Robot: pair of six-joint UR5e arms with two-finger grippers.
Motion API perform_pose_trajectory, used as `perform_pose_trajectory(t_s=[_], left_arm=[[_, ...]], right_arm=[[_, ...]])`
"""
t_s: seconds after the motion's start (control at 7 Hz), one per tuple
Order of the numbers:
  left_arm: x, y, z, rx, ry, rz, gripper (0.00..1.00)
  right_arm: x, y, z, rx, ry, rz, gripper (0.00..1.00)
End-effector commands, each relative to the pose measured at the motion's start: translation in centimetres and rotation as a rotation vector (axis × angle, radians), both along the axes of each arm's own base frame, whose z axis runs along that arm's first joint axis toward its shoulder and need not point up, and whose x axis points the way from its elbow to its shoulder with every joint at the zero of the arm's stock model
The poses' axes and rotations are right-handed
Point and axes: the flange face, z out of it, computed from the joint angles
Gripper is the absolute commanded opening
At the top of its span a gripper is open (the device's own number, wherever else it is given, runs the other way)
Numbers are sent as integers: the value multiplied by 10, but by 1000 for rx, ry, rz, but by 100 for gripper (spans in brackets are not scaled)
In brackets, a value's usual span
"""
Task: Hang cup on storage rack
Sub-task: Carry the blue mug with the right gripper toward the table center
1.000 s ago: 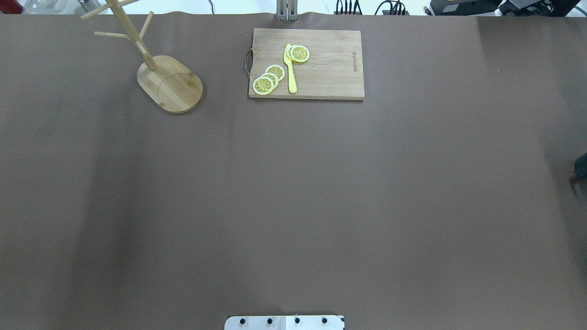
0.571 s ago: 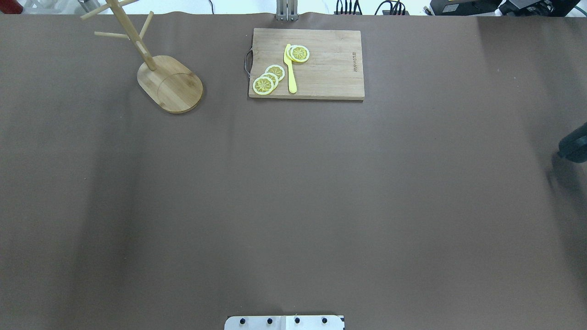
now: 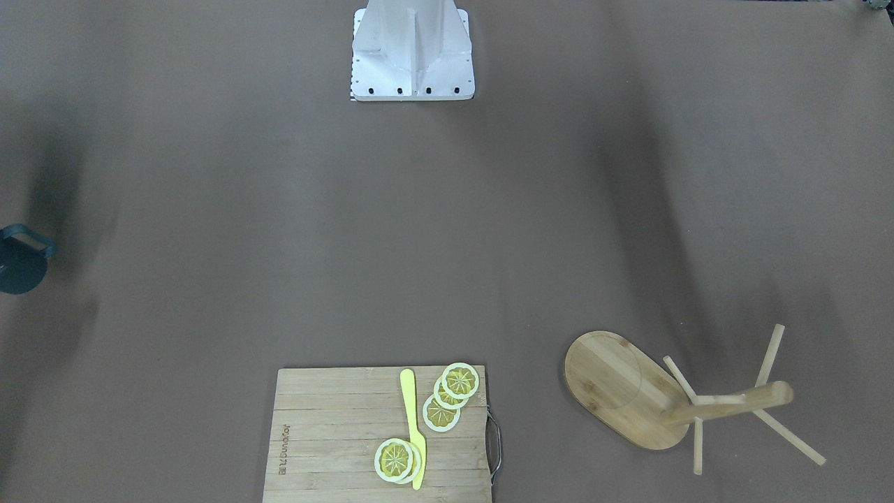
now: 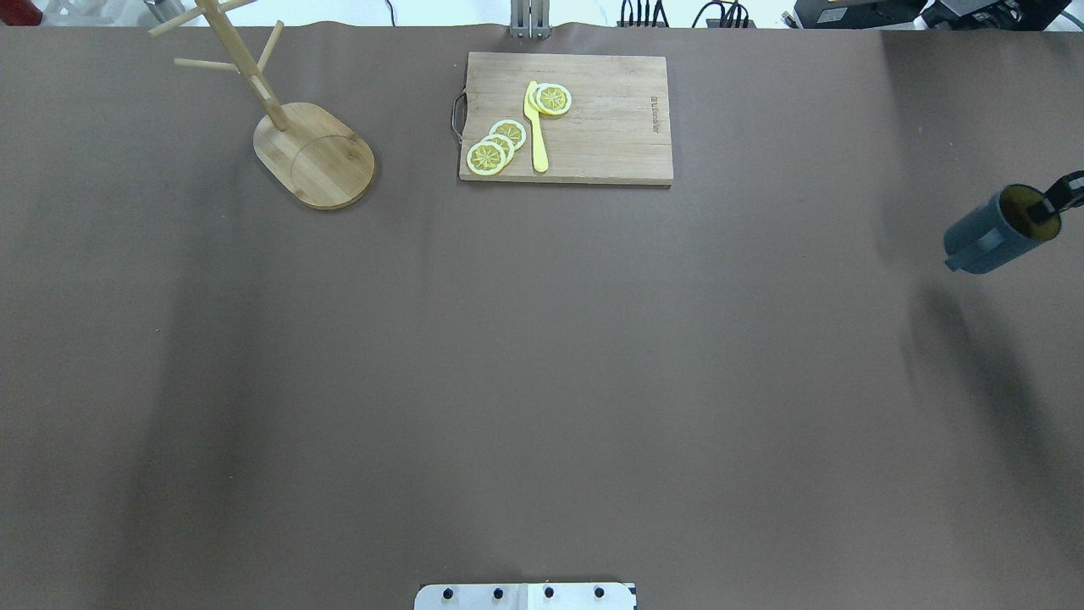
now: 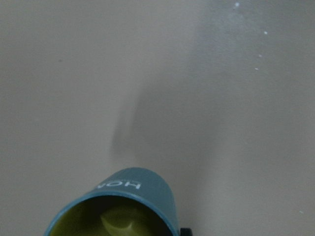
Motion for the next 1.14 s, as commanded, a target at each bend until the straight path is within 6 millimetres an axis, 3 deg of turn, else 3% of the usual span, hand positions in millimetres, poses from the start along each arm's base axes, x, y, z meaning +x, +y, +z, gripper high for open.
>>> perform_pose_trajectory(t_s=[0.0,0.29,0.57,0.86,1.0], left_arm=[[1,-6,-8,34,-3,1,98],[1,-7,-6,46,-4,2,98],[1,-6,-4,41,-4,2,98],[1,-6,-3,38,-3,2,98],[1,-5,-2,35,-3,2,98]], right_arm=[[-84,26,-104,27,-21,3,0],[-208,45,-201,19,-29,30,0],[-306,85,-277,-11,-72,36,0],[-369,116,-332,19,-79,32,0],[-388,127,-341,2,-80,42,0]])
